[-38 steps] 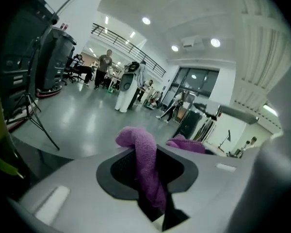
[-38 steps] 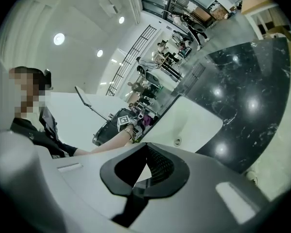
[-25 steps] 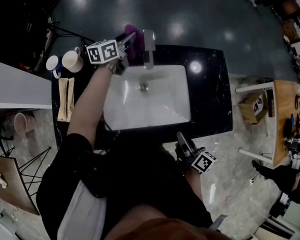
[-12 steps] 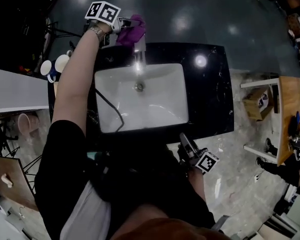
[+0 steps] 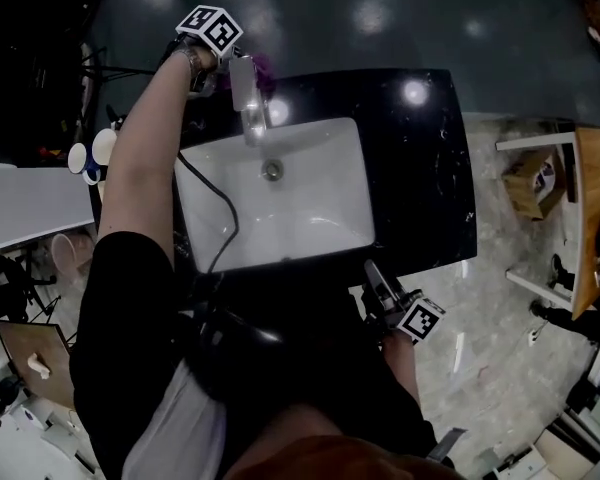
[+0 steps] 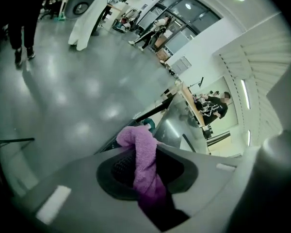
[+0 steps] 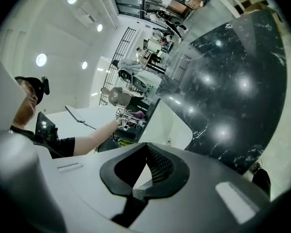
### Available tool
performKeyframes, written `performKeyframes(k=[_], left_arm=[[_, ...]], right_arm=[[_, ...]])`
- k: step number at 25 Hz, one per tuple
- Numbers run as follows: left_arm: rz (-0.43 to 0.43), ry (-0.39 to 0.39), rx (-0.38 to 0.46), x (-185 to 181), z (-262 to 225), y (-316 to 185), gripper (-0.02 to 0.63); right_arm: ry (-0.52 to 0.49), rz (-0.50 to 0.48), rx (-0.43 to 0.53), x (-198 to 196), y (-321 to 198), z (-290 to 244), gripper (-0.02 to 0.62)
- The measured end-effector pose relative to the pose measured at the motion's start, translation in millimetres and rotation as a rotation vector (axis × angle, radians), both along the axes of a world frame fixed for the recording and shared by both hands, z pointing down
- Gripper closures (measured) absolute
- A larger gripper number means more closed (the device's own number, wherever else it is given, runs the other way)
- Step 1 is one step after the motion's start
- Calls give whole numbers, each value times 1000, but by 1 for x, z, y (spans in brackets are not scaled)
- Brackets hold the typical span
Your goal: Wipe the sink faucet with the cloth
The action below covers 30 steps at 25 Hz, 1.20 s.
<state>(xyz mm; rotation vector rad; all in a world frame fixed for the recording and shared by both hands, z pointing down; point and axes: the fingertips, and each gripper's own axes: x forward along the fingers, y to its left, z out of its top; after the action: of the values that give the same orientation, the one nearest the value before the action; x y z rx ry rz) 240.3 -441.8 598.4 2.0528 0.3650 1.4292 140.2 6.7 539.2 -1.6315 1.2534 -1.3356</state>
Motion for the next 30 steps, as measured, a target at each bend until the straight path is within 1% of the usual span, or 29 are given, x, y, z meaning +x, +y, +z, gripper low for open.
performKeyframes(k=[4, 6, 8, 11, 14, 16, 17, 19, 21, 23, 25, 27, 30], left_arm=[[-10, 22, 17, -1, -5, -1, 522], [-30, 55, 24, -1, -15, -5, 522], [-49, 109, 37, 0, -33, -9, 522], [-90, 223, 82, 0, -71, -20, 522], [-138, 377, 153, 0, -123, -29, 522], [-130, 473, 197, -5, -159, -22, 522], [-108, 505, 223, -7, -173, -14, 522], [-33, 527, 290, -14, -189, 5, 520], [68, 508, 355, -23, -190, 29, 522], [169, 471, 409, -35, -180, 54, 522], [245, 448, 454, -46, -171, 75, 522], [294, 454, 471, -54, -170, 96, 523], [361, 456, 432, -72, -172, 134, 525]], right_arm=[[31, -26, -1, 5, -3, 1, 584], [39, -51, 10, 3, -10, -1, 584], [39, -66, 19, 1, -13, -2, 584], [16, -72, 45, -4, -14, -2, 584], [54, -101, 58, -8, -20, -10, 584], [61, -113, 71, -11, -23, -14, 584], [62, -117, 79, -12, -25, -15, 584], [61, -123, 97, -13, -28, -18, 584], [61, -130, 113, -15, -31, -22, 584], [66, -138, 124, -18, -31, -26, 584], [73, -149, 137, -21, -32, -30, 584], [78, -157, 149, -22, -32, -33, 584], [73, -147, 178, -18, -31, -36, 584]])
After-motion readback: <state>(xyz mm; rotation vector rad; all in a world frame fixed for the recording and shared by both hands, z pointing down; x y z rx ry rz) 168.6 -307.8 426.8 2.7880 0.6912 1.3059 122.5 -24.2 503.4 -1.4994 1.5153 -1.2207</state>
